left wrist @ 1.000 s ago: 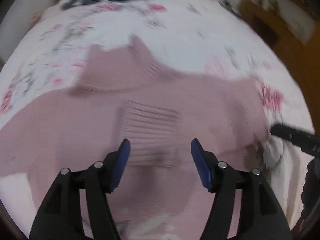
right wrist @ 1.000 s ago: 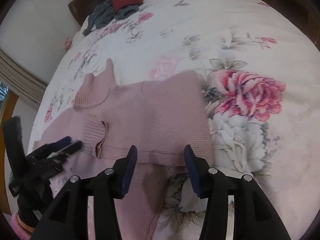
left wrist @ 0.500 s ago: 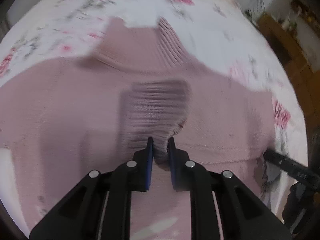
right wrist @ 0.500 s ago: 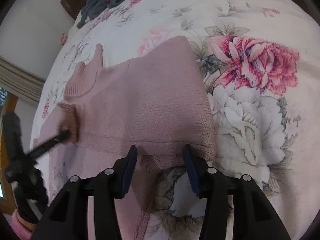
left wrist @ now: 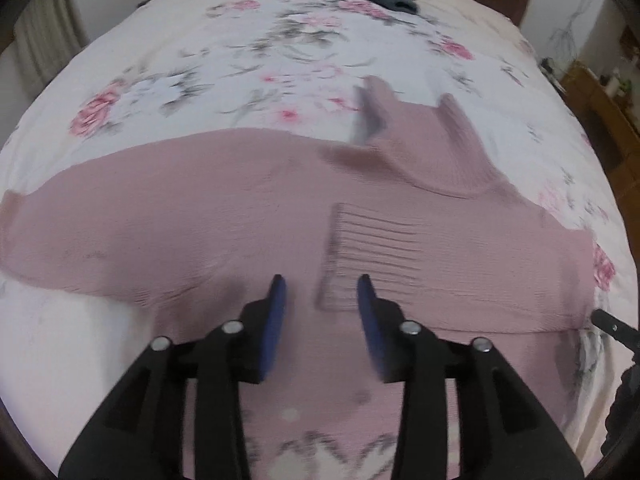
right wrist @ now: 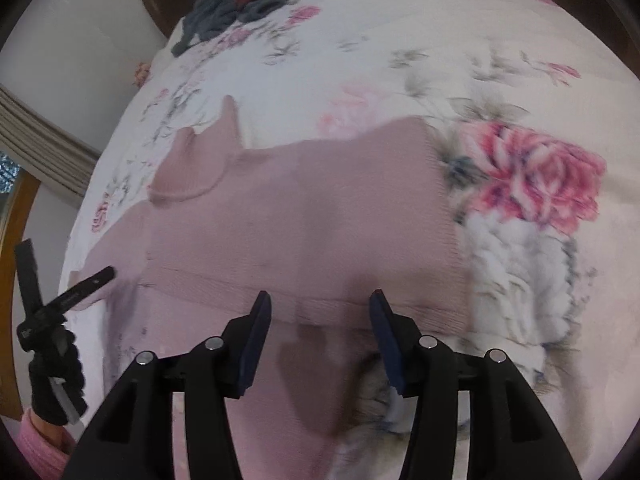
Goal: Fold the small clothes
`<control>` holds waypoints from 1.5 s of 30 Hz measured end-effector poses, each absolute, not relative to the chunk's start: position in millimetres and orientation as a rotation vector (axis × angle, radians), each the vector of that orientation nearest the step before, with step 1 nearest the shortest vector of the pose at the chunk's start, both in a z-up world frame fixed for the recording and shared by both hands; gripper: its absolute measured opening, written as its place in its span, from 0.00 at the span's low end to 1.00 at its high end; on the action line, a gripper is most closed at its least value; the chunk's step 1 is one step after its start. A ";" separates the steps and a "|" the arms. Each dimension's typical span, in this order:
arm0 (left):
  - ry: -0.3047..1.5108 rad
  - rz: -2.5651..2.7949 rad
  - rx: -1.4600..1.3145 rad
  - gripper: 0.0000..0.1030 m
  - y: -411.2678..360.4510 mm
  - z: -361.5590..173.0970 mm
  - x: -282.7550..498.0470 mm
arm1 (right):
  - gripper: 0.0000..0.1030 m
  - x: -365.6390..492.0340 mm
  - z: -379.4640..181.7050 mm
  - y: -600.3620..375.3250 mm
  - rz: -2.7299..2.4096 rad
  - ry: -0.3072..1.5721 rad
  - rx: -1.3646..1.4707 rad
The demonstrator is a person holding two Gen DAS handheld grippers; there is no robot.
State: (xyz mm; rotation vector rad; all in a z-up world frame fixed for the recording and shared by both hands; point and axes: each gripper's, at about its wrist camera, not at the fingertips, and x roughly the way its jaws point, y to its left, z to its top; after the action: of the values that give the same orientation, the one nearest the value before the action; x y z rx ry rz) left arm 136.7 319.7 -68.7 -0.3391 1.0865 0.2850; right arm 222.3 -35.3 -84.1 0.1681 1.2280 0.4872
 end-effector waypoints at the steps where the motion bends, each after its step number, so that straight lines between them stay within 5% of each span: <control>1: 1.088 0.256 -0.339 0.43 311.4 -69.8 141.7 | 0.50 222.9 -84.2 -28.4 0.494 1.229 0.155; 10: 1.252 0.228 -0.323 0.47 288.5 -128.2 172.0 | 0.51 232.4 -121.6 -11.0 0.466 1.322 0.132; 17: 1.186 0.184 -0.429 0.49 304.5 -124.2 159.1 | 0.51 231.8 -116.4 -17.6 0.462 1.321 0.181; 21: 1.108 0.195 -0.434 0.63 325.7 -100.8 129.4 | 0.58 216.7 -89.6 -11.1 0.519 1.269 0.192; 36: 0.919 0.651 -0.841 0.67 587.6 -105.0 -34.0 | 0.59 160.4 -103.2 65.5 0.694 1.339 0.088; 45: 0.751 0.669 -1.032 0.67 650.2 -116.7 -31.1 | 0.59 160.7 -126.6 63.3 0.661 1.374 0.094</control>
State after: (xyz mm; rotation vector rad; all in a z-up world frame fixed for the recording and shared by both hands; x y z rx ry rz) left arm -31.1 650.2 -116.7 -1.0316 0.7514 0.6692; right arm 160.7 63.3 -126.6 0.0944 1.3738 0.6608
